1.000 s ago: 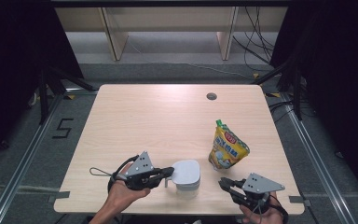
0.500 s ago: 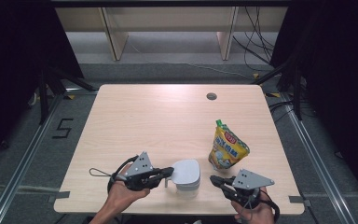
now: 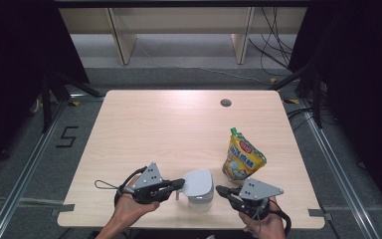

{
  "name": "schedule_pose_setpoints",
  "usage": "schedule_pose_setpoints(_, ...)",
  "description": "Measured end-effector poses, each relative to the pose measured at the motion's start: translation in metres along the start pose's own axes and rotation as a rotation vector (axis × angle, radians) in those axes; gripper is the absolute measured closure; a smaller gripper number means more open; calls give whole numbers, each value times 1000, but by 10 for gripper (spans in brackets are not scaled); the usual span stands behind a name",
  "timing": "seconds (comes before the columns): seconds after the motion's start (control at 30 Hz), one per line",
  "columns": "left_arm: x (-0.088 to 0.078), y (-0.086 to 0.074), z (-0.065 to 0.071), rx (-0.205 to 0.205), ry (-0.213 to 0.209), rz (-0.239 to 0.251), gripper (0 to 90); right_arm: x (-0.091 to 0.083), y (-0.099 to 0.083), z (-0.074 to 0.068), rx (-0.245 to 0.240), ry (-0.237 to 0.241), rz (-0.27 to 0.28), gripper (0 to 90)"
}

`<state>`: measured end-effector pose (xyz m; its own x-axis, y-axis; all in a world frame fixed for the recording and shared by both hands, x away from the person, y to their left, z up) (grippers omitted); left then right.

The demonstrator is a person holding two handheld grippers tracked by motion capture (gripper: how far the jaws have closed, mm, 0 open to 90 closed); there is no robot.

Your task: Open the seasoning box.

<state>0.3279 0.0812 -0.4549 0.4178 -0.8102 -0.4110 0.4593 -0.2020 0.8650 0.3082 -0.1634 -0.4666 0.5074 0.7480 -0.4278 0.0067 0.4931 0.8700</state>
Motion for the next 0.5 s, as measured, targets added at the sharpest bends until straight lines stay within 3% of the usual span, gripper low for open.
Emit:
schedule_pose_setpoints(0.27,-1,0,-3,5,-4,-1,869,7,11,-1,-22,7,17,900)
schedule_pose_setpoints(0.33,-2,-1,-4,-10,-10,-5,827,7,13,-2,-9,5,13,900)
schedule_pose_setpoints(0.4,-5,-2,-5,-23,-25,-6,731,9,16,-2,-18,0,20,900)
schedule_pose_setpoints(0.5,-10,-6,-8,-34,-13,-7,622,9,20,-1,-25,0,32,900)
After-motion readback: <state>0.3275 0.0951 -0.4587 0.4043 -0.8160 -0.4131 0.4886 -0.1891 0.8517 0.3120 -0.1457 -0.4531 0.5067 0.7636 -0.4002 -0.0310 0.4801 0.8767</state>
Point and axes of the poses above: each handheld gripper's, and its own axes: x roughly forward along the jaws, y roughly out of its top, z roughly to its right, the point moved 4 cm from there along x, roughly forward along the jaws, and after that the axes turned 12 degrees about -x, right-handed, at the moved point
